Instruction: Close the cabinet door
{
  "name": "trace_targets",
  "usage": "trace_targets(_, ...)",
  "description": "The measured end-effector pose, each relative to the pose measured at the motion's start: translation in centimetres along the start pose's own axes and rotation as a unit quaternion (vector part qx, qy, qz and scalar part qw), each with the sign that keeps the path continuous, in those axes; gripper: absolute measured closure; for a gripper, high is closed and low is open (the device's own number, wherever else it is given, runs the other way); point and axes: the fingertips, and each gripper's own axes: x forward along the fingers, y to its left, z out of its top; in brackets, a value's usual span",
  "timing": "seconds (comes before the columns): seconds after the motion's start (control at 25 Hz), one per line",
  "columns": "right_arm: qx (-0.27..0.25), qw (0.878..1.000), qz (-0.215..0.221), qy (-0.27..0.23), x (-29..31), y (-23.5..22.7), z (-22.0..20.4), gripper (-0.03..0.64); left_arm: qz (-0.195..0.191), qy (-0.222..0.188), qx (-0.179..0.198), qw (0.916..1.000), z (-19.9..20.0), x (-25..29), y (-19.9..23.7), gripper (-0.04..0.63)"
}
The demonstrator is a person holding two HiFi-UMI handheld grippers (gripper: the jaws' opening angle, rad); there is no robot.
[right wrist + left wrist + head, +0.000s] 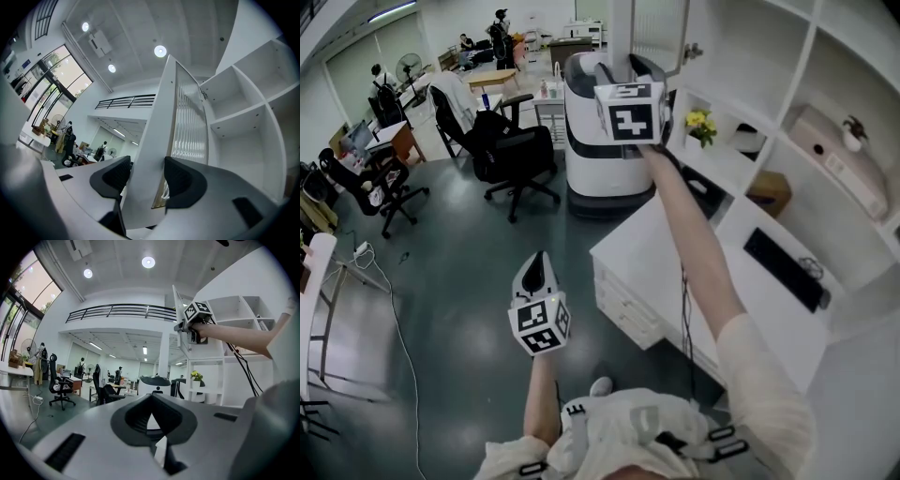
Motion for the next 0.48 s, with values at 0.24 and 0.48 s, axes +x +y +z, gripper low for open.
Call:
trace_targets(0.24,-0.015,1.000,0.018,-0.012,-2.3,-1.1,0.3,0.395,-0.024,-0.002,0.004,0.9997,0.2,0.6,-2.5,0.591)
trace_targets(0.48,-0.053,0.998,0.016,-0.019,-4.4,-2.5,0.4,0.403,-0.058,0.003,0.009,0.9983,0.0,1.6,-5.9,0.591)
